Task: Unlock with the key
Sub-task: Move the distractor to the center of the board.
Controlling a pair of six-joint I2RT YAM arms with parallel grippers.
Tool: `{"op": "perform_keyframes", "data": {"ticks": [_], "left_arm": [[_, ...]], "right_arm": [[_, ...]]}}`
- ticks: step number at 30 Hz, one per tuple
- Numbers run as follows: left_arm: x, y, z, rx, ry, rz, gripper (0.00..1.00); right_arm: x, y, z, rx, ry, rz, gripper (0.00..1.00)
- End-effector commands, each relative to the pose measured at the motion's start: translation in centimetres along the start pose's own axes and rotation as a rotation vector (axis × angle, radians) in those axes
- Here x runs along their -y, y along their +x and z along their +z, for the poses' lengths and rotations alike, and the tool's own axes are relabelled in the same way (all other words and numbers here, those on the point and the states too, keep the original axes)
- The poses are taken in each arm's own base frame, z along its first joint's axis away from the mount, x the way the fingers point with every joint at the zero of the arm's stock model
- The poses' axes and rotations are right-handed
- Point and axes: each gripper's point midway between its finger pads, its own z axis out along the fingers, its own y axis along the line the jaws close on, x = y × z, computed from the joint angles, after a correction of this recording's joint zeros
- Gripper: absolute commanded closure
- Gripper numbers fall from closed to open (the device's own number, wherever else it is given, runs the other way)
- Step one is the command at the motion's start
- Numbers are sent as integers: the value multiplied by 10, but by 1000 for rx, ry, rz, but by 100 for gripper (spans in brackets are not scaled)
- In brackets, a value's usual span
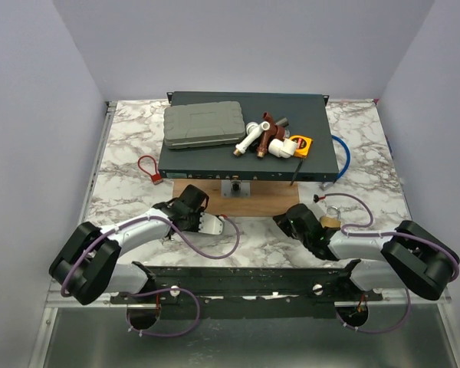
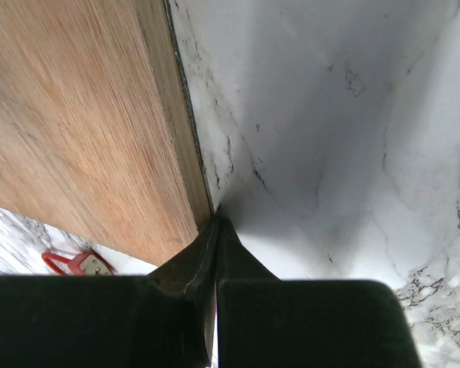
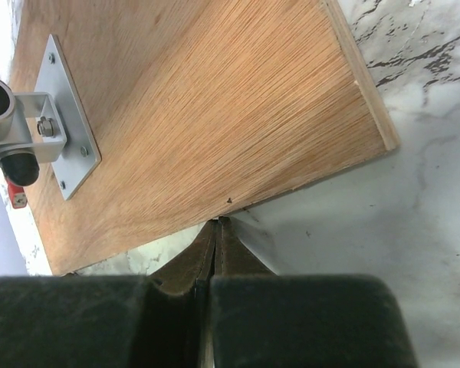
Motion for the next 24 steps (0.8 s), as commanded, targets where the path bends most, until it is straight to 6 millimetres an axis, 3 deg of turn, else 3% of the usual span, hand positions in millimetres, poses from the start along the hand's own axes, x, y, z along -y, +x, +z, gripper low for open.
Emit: {"op": "perform_keyframes", "data": {"ticks": [1,7,24], "left_arm": [[-17,3,10,-46,-50,-41,100],[-24,1,10,-82,-51,-68,100],[-72,-12,24,-179,-174,-35,100]], "right_arm": [[49,-47,14,242,211,-57,99],[35,-46,23,236,183,-59,100],[11,-51,30,223,144,-102,99]]}}
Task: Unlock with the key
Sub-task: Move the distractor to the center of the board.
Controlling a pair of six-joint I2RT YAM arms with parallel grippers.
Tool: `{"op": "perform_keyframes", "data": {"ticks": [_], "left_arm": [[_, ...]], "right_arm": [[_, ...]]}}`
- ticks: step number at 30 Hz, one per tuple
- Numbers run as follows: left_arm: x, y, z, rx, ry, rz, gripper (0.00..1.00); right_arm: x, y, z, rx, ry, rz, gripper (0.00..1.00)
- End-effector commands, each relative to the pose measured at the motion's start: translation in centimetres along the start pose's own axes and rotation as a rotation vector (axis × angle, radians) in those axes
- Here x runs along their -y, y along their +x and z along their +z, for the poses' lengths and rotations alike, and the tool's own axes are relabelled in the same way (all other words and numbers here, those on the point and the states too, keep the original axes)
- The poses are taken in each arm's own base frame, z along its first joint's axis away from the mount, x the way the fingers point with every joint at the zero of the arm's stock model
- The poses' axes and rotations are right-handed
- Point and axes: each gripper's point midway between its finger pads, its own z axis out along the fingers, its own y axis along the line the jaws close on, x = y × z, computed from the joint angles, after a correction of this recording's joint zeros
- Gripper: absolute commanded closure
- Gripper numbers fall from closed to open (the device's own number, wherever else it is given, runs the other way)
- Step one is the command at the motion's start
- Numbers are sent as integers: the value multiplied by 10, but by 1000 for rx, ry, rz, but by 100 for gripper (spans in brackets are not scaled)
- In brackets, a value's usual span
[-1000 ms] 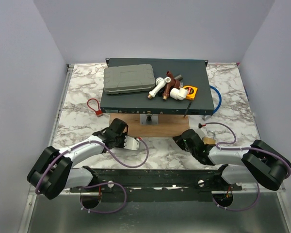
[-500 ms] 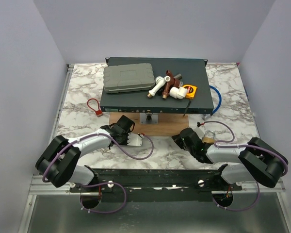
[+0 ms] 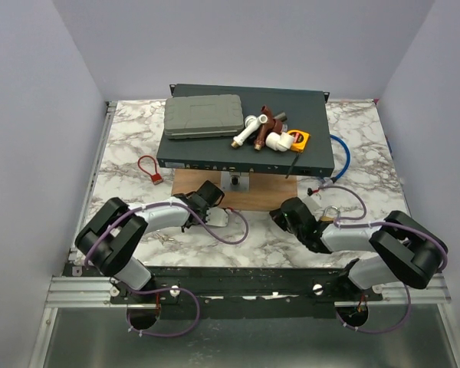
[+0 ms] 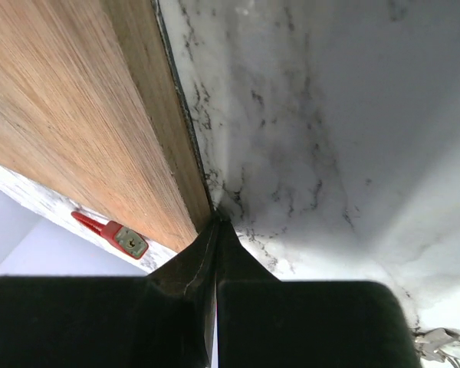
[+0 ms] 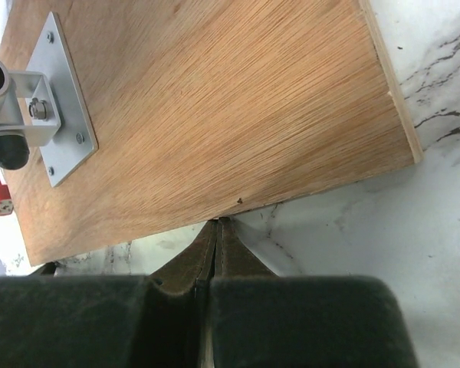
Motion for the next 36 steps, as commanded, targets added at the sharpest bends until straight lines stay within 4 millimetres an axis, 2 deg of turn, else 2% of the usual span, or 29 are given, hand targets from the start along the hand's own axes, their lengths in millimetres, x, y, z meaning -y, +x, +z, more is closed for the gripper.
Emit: {"op": "perform_keyframes", "data": {"ticks": [1,10,14,27,33,36], "left_arm": [[-49,-25,8,72,-135,-62,100],[-87,-24,15,68,-163,-114,100],[-99,-25,16,69,-172,-130,100],[-140,-18,28,58,-195,-200,100],[-144,-15,30,47,-196,-218,100],[-132,-16,26,67,-191,-220,100]], "right_arm": [[30,-47,17,192,154,-46,99],[12,-59,30,163,158,-67,100],[9,-73,37,166,169,-60,99],[-13,-103,74,132,203,-115,99],[-14,-115,75,153,217,-146,99],[-2,-104,67,133,190,-145,99]]}}
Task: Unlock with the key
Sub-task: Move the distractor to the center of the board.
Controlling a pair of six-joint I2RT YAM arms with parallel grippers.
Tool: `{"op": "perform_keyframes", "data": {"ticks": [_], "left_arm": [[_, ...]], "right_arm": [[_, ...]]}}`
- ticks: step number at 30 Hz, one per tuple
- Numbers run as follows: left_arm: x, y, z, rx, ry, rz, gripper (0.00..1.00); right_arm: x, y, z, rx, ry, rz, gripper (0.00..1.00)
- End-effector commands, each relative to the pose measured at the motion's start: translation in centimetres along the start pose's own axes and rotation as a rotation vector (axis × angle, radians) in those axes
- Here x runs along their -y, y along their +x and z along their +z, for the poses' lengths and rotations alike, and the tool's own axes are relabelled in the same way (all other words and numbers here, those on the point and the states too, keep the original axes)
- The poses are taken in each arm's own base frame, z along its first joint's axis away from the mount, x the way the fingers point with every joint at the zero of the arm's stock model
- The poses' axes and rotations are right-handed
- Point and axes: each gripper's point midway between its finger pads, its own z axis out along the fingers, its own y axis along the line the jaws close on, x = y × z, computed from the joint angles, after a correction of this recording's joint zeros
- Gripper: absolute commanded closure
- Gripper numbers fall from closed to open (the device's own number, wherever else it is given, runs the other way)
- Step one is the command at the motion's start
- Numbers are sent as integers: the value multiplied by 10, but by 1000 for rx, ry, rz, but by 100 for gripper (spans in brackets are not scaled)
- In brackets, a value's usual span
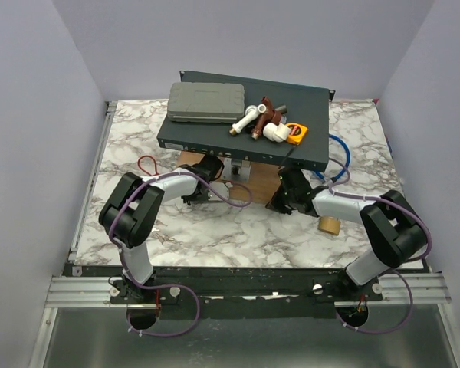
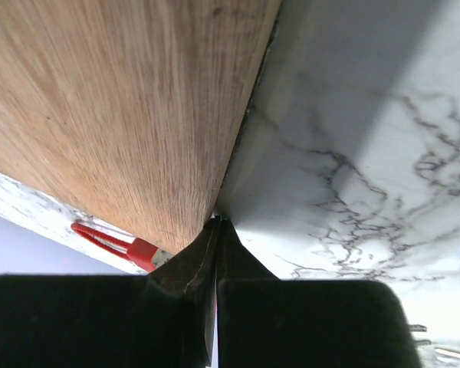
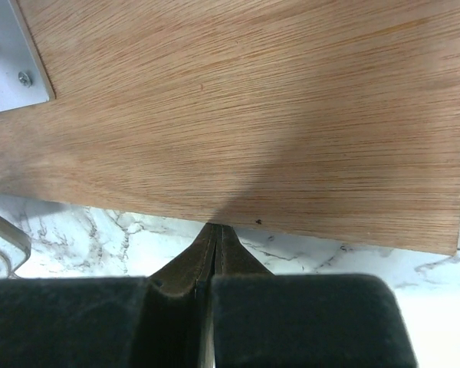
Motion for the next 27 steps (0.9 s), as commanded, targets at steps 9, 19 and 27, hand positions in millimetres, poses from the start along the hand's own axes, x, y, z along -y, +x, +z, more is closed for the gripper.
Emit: {"op": "perform_keyframes", "data": {"ticks": [9,19,27], "left_arm": [[-56,-34,-12,171,-295,-86,100],[-26,-34,-24,237,-192,-128,100],[-19,-33,-18,226,-166,-123,100]], "right_arm": [[54,-75,-7,531,179,-20,100],[48,-47,-29,628,319,-240,99],[74,-21,-15,579,400,-280,99]]}}
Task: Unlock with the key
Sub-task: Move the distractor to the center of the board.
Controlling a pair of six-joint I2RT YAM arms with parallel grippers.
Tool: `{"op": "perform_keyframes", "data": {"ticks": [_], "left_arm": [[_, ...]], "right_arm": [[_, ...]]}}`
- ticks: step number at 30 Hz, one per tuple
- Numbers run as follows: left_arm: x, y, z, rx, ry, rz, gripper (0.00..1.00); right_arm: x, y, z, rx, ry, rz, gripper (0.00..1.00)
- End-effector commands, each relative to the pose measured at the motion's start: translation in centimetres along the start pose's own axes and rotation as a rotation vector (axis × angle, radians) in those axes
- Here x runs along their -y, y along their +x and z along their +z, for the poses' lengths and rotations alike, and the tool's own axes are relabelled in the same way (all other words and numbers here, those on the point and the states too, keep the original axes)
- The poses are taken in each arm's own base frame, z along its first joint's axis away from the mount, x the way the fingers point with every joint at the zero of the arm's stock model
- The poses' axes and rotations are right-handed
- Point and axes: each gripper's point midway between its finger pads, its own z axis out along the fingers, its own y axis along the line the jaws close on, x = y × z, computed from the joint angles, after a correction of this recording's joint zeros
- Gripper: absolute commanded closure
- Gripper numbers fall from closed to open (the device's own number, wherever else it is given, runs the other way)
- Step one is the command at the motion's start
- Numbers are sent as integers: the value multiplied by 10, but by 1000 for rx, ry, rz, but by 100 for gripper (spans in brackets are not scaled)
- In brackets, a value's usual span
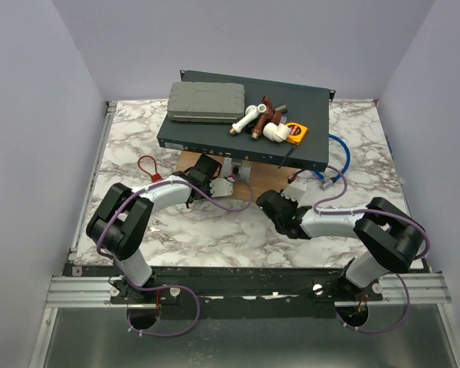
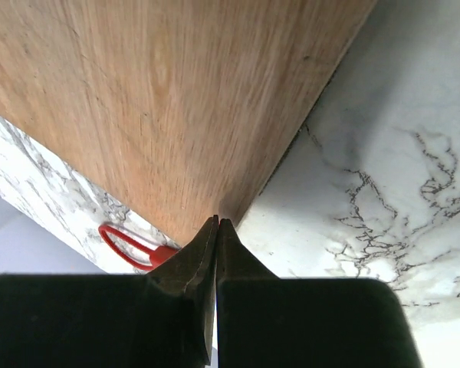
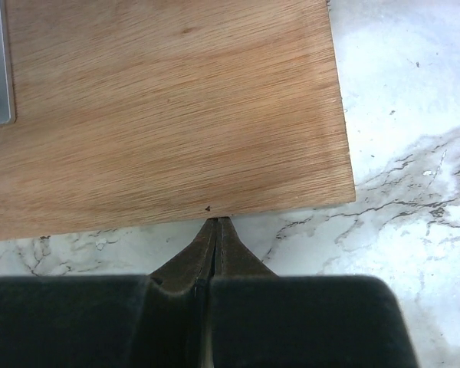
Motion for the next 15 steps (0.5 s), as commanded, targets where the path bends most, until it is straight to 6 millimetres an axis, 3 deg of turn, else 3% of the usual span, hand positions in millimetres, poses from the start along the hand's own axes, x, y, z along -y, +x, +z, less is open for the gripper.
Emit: {"op": "perform_keyframes", "data": {"ticks": [1,7,15], "left_arm": [[-5,-14,2,55,-16,-19,100],[4,-20,-5,70,19,-5,100],[53,-23,-21,100,164,-66,100]], "right_arm": [[56,7,13,65,213,-90,99],[71,33,15,4,257,-114,99],[82,55,9,-19,276,-142,99]]}}
